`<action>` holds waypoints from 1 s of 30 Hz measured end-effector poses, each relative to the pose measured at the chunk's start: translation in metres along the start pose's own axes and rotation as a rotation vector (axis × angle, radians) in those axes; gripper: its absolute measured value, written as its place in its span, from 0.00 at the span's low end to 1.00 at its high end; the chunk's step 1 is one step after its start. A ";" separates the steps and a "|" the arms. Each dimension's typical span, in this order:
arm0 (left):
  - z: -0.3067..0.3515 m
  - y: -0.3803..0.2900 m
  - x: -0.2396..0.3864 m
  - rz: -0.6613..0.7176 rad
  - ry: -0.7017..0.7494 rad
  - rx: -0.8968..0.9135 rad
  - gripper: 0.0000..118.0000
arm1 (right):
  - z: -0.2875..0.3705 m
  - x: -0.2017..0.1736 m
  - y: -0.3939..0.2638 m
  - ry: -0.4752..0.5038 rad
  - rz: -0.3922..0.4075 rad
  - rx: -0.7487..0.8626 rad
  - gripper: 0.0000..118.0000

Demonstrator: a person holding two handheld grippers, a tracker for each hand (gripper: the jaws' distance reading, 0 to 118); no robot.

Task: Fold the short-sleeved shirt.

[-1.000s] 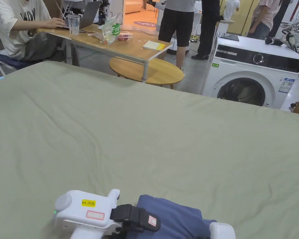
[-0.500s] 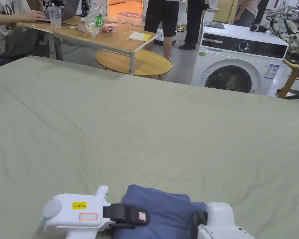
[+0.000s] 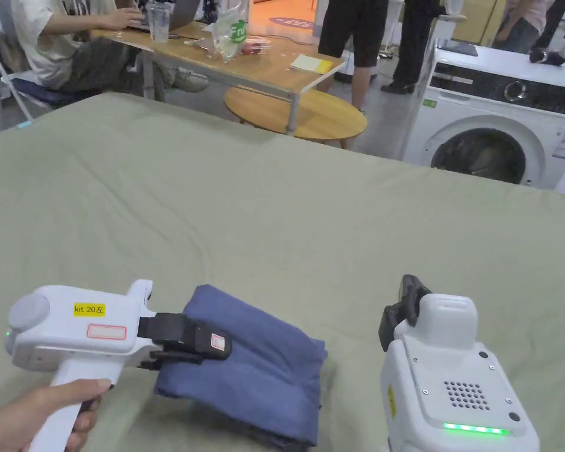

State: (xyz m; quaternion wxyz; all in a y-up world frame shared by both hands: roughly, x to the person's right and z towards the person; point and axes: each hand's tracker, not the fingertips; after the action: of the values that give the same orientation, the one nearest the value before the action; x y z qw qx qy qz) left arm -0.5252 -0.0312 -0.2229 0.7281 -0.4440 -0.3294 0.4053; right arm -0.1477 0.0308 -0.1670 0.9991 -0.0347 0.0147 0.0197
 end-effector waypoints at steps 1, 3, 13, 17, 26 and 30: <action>0.018 0.004 -0.002 0.000 0.018 0.010 0.15 | -0.006 -0.013 0.003 0.048 -0.010 0.006 0.00; 0.062 0.013 -0.007 0.012 0.071 0.041 0.15 | -0.014 -0.039 0.008 0.101 -0.020 0.017 0.00; 0.248 0.076 -0.060 0.121 0.365 0.110 0.15 | -0.041 -0.183 0.019 0.392 -0.036 -0.005 0.00; 0.294 0.113 -0.066 0.117 0.518 0.116 0.15 | -0.046 -0.211 0.018 0.427 -0.022 -0.023 0.00; 0.278 0.153 -0.101 0.097 0.935 -0.053 0.15 | -0.055 -0.215 0.009 0.434 0.031 -0.061 0.00; 0.267 0.149 -0.105 0.064 1.068 -0.026 0.41 | -0.060 -0.206 0.006 0.422 0.048 -0.073 0.00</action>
State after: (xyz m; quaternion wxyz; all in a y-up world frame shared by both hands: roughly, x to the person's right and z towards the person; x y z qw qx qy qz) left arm -0.8408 0.0187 -0.2676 0.7762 -0.6071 0.0957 0.1408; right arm -0.3555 0.0244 -0.2209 0.9711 -0.0741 0.2238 0.0365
